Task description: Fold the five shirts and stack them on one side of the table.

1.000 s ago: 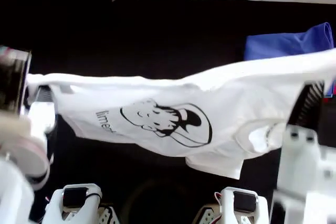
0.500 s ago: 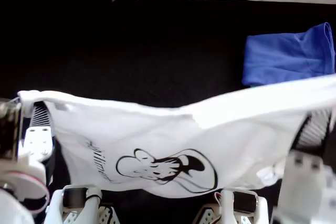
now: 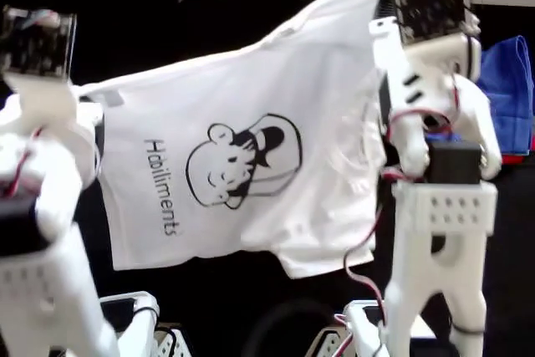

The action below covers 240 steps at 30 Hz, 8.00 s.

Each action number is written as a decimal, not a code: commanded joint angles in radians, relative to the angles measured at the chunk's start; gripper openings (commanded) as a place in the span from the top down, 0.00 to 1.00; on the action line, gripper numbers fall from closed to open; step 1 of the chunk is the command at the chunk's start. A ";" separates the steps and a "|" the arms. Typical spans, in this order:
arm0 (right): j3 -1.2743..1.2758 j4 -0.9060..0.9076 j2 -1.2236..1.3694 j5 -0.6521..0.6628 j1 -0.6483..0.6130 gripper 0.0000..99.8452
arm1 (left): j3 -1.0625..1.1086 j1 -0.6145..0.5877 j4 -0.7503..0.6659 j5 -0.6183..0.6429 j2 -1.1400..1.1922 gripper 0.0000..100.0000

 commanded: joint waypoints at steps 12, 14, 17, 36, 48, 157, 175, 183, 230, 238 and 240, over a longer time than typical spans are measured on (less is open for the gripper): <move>-0.245 0.145 0.389 -0.012 -0.035 0.99 | -0.559 0.005 0.028 -0.006 0.733 0.99; -0.245 0.222 0.430 -0.012 -0.042 0.99 | -0.575 0.007 0.038 -0.006 0.812 0.99; -0.245 0.300 0.484 -0.012 -0.051 0.99 | -0.573 0.010 0.038 -0.006 0.918 0.99; -0.091 0.684 0.305 -0.012 -0.054 0.99 | -0.625 0.059 0.488 -0.008 1.012 0.99; 0.552 0.625 -0.236 -0.006 -0.041 0.99 | 0.012 0.073 0.388 -0.078 0.618 0.99; -1.600 1.167 1.334 -0.241 -0.077 0.99 | -0.938 -0.068 0.396 0.109 1.566 0.99; -1.443 1.170 1.017 -0.239 -0.148 0.99 | -0.673 -0.065 0.456 0.112 1.280 0.99; -0.923 1.162 0.613 -0.189 -0.200 0.99 | -0.143 0.005 0.238 0.087 0.880 0.99; 0.814 0.369 -0.211 0.003 -0.093 0.99 | 0.355 -0.061 0.100 -0.061 0.478 0.99; 0.940 0.366 -0.257 0.008 -0.091 0.99 | 0.634 0.087 -0.141 -0.049 0.366 0.99; 0.941 0.335 -0.254 0.008 -0.091 0.99 | 0.682 0.087 -0.193 -0.049 0.418 0.99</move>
